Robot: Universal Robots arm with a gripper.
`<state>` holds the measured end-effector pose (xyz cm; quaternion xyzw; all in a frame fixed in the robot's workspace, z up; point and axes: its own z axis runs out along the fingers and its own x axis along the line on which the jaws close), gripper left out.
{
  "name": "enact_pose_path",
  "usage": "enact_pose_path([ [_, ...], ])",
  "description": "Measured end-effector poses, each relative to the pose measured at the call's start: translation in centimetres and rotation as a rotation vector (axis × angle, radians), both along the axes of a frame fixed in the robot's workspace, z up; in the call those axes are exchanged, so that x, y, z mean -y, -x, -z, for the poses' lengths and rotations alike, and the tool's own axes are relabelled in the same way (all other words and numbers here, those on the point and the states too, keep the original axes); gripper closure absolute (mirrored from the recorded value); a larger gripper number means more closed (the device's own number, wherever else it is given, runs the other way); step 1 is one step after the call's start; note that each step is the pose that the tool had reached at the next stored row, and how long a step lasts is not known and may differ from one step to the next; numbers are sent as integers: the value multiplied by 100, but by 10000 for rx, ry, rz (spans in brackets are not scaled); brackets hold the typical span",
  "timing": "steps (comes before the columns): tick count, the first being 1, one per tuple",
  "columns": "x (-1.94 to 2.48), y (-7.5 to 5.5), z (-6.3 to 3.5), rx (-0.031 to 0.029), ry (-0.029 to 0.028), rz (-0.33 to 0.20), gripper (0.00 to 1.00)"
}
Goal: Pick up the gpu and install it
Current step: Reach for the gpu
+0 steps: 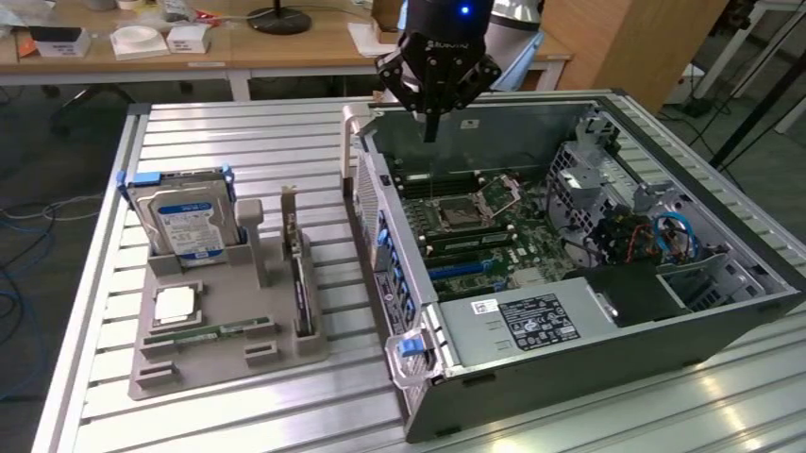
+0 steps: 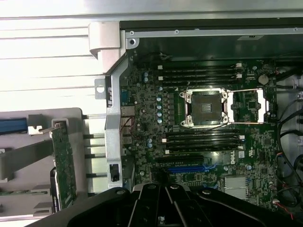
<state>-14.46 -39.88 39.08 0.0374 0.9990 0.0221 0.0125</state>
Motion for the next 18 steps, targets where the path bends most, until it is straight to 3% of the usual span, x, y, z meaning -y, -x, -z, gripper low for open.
enact_pose_path([
  [18, 0, 102, 12, 0, 0, -1, 89],
])
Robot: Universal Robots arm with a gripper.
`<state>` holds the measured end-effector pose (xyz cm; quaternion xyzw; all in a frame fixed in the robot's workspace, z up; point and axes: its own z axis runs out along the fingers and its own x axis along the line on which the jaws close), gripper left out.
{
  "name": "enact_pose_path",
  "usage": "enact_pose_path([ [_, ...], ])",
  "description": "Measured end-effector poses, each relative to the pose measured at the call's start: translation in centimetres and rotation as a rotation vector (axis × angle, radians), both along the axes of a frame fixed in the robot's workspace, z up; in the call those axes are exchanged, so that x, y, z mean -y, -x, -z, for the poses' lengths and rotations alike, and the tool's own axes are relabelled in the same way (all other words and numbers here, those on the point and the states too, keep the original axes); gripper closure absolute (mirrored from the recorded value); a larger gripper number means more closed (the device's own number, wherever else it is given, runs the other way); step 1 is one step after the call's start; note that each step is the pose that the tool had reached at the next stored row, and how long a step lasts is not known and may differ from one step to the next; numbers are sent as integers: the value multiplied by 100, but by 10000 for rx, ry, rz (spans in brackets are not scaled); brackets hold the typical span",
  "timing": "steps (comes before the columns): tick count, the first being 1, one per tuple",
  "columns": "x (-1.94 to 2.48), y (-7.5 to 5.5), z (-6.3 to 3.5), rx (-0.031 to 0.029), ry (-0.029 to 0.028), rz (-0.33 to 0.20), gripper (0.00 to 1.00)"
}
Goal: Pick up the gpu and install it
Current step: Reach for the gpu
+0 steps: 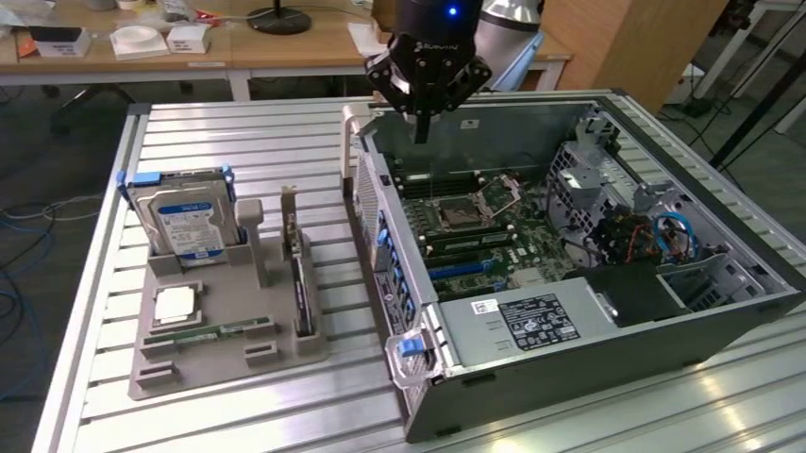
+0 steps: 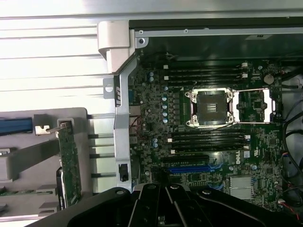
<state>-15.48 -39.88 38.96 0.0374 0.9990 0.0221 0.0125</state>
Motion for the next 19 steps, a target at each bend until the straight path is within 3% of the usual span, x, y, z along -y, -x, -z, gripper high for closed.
enact_pose_path([
  [19, 0, 86, 12, -1, 1, 1, 89],
])
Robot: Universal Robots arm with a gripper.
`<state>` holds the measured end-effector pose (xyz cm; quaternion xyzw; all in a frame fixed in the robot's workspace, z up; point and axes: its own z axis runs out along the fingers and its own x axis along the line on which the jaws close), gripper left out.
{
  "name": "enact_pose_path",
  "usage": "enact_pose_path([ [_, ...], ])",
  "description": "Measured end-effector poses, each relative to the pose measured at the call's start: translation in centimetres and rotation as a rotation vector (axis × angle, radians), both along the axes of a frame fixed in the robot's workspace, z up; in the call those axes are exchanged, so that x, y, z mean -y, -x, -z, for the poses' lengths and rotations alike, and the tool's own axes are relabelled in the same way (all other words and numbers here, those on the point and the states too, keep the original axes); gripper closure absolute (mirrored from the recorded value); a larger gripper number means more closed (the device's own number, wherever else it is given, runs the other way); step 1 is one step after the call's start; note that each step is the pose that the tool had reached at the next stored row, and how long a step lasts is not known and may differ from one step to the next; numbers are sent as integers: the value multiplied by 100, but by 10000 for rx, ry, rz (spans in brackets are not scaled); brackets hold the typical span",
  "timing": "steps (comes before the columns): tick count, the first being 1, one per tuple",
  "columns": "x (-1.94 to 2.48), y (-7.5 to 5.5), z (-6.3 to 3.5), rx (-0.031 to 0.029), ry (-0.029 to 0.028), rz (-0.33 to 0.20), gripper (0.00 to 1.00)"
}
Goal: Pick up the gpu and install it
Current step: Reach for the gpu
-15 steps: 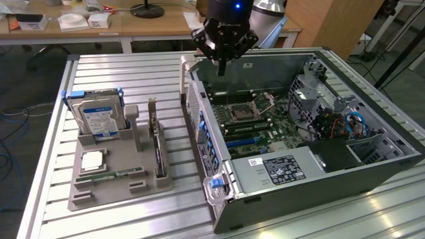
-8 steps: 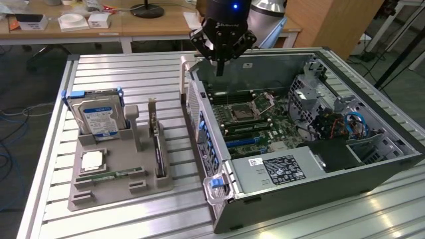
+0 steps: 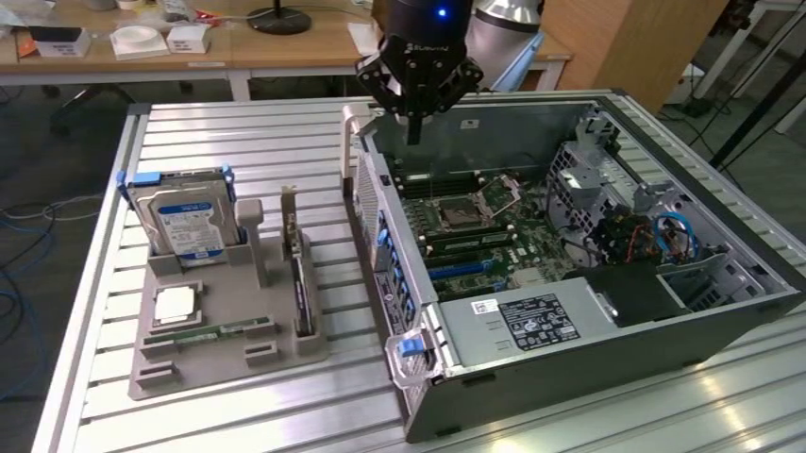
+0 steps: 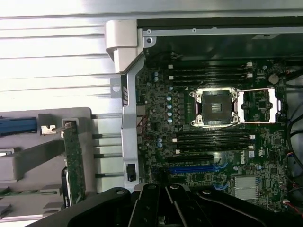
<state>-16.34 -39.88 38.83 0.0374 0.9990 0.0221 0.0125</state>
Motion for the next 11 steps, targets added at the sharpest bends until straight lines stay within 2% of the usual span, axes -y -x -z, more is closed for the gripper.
enact_pose_path([
  [11, 0, 49, 7, 1, -1, 0, 89],
])
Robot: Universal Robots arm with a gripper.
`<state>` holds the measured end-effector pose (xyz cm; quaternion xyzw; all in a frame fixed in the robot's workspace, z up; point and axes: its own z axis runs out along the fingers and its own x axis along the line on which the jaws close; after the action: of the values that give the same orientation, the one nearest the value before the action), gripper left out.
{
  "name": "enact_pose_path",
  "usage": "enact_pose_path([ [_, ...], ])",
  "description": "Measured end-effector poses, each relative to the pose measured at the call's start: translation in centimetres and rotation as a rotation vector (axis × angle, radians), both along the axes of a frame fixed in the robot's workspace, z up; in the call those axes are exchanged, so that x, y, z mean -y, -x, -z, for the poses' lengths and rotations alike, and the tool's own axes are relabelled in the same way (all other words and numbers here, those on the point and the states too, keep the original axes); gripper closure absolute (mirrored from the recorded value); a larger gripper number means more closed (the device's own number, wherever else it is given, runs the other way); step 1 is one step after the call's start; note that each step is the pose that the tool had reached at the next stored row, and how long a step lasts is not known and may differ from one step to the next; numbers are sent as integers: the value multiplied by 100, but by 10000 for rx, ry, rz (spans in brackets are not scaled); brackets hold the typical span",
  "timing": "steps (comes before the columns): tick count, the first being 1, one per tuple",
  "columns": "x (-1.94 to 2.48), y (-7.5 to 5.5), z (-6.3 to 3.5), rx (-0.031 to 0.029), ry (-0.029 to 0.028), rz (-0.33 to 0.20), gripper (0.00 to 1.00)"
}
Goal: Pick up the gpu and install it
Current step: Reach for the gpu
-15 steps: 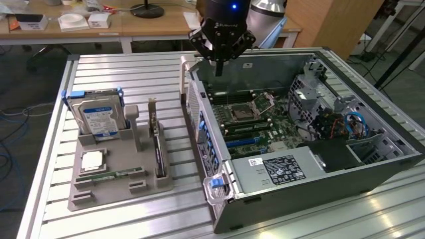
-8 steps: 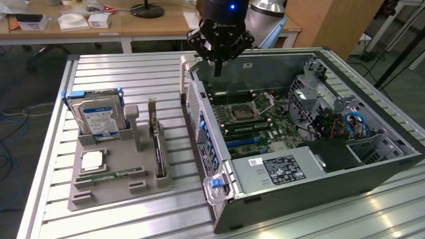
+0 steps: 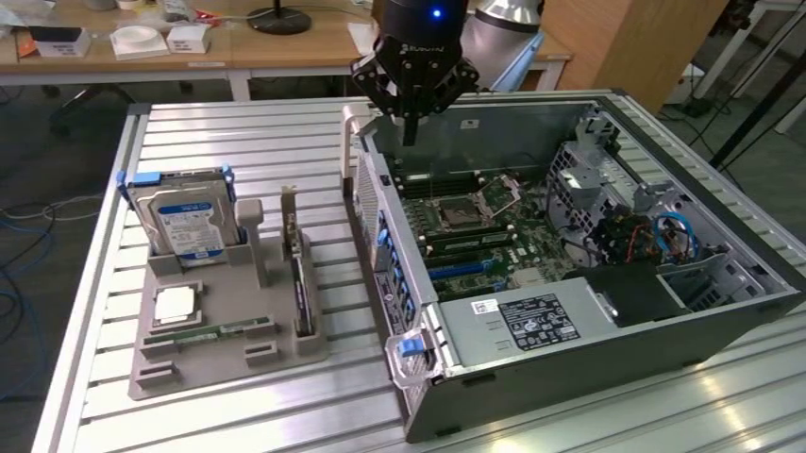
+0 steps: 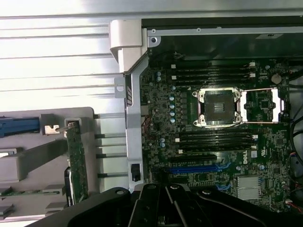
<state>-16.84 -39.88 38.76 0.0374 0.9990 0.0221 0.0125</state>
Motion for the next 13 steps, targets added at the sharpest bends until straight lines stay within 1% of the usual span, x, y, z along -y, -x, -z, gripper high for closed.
enact_pose_path([
  [13, 0, 66, 9, 0, 0, 0, 89],
])
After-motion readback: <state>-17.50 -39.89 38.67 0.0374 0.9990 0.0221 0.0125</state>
